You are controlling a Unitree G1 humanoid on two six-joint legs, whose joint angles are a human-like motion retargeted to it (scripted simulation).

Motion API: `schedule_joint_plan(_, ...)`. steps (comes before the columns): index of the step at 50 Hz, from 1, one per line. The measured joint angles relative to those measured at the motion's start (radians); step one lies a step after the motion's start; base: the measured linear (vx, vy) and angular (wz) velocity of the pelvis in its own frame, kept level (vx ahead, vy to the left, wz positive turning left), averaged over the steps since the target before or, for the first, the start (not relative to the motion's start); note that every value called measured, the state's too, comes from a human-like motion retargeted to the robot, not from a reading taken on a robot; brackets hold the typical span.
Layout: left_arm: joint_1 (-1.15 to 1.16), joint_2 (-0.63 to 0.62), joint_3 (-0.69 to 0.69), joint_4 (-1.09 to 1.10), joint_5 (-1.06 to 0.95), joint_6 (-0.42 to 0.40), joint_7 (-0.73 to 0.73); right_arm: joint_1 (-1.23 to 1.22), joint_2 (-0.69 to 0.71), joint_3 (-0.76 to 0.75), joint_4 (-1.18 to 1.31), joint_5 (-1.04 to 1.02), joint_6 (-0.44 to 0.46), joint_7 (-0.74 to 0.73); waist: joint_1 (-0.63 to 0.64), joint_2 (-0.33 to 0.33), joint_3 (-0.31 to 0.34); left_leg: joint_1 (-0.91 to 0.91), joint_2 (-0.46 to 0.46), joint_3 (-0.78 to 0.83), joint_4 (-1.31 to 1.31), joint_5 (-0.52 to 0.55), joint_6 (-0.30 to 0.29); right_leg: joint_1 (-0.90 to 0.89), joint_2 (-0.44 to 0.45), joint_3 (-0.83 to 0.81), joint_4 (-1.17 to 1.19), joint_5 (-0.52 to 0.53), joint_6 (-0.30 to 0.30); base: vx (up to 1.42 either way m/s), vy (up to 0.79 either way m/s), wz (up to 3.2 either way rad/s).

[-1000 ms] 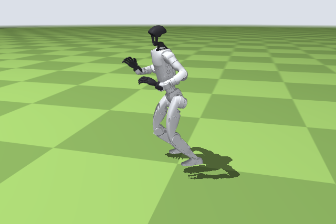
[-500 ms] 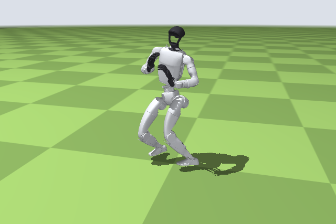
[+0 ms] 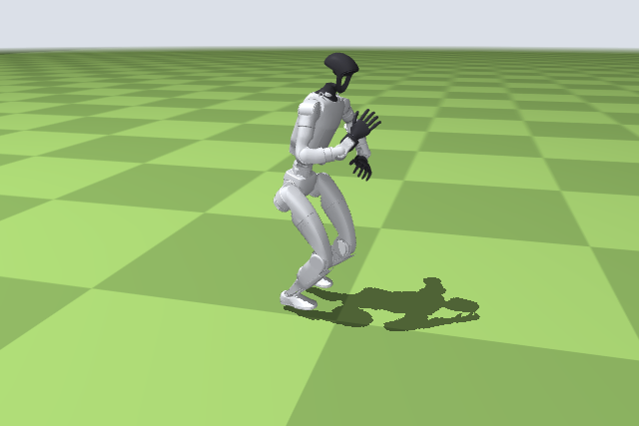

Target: Sport exercise

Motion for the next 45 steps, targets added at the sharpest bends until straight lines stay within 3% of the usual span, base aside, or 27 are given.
schedule_joint_plan(5,-0.089,-0.029,-0.053,0.110,-0.003,0.055,0.047,-0.001,0.010,0.003,0.087,0.066,0.014,-0.030,-0.122,0.036,0.116,0.005,0.063,0.058,0.218,0.000,0.061,-0.206,0.055,0.099,0.215,-0.024,-0.017,-0.29,0.20,3.27)
schedule_joint_plan(8,-0.157,-0.062,-0.040,0.186,-0.029,0.112,0.149,-0.069,0.008,-0.020,0.170,0.092,0.019,-0.107,-0.163,0.060,0.195,-0.016,0.110,0.046,0.362,0.000,0.073,-0.343,0.087,0.109,0.329,-0.024,-0.036,-0.21,0.26,2.08)
schedule_joint_plan(12,-0.284,-0.142,-0.007,0.329,-0.059,0.207,0.376,-0.293,-0.003,-0.045,0.396,0.059,0.009,-0.308,-0.184,0.102,0.322,-0.064,0.167,-0.007,0.534,0.000,0.068,-0.490,0.104,0.066,0.445,-0.019,-0.045,-0.13,0.23,1.41)
schedule_joint_plan(15,-0.353,-0.215,0.019,0.432,-0.081,0.267,0.530,-0.457,-0.003,-0.048,0.567,0.009,0.004,-0.464,-0.189,0.118,0.380,-0.106,0.186,-0.020,0.613,0.000,0.074,-0.586,0.091,0.036,0.499,0.010,-0.027,-0.06,0.20,0.95)
schedule_joint_plan(22,-0.401,-0.345,0.050,0.597,-0.133,0.376,0.781,-0.699,-0.011,-0.026,0.755,-0.084,-0.016,-0.693,-0.177,0.125,0.401,-0.182,0.214,-0.017,0.693,0.000,0.115,-0.693,-0.016,-0.044,0.591,-0.017,0.005,0.06,0.11,0.73)
schedule_joint_plan(28,-0.456,-0.413,0.075,0.691,-0.194,0.443,0.796,-0.859,-0.066,0.047,0.869,-0.162,-0.047,-0.811,-0.110,0.128,0.400,-0.211,0.239,-0.068,0.718,0.000,0.115,-0.693,-0.101,-0.129,0.637,-0.024,-0.004,0.16,0.02,0.47)
schedule_joint_plan(33,-0.572,-0.515,0.080,0.789,-0.243,0.483,0.796,-1.001,-0.139,0.156,1.030,-0.218,-0.073,-0.880,-0.080,0.174,0.390,-0.273,0.241,-0.095,0.699,0.000,0.115,-0.693,-0.174,-0.182,0.628,-0.024,-0.015,0.28,0.06,0.69)
schedule_joint_plan(38,-0.664,-0.574,0.092,0.867,-0.283,0.500,0.796,-1.088,-0.178,0.233,1.185,-0.220,-0.063,-0.876,-0.023,0.191,0.330,-0.276,0.250,-0.046,0.687,0.000,0.115,-0.693,-0.168,-0.170,0.636,-0.024,-0.023,0.36,0.14,0.33)
schedule_joint_plan(43,-0.763,-0.658,0.080,0.951,-0.331,0.495,0.796,-1.170,-0.185,0.297,1.385,-0.180,-0.046,-0.853,0.044,0.170,0.288,-0.253,0.295,0.070,0.710,0.000,0.095,-0.692,-0.090,-0.095,0.647,-0.024,-0.006,0.40,0.17,0.02)
schedule_joint_plan(45,-0.865,-0.720,0.053,1.044,-0.360,0.466,0.796,-1.272,-0.184,0.334,1.550,-0.114,-0.073,-0.812,0.079,0.147,0.321,-0.234,0.300,0.108,0.737,0.000,0.051,-0.690,-0.067,-0.045,0.674,-0.024,-0.003,0.39,0.12,0.33)
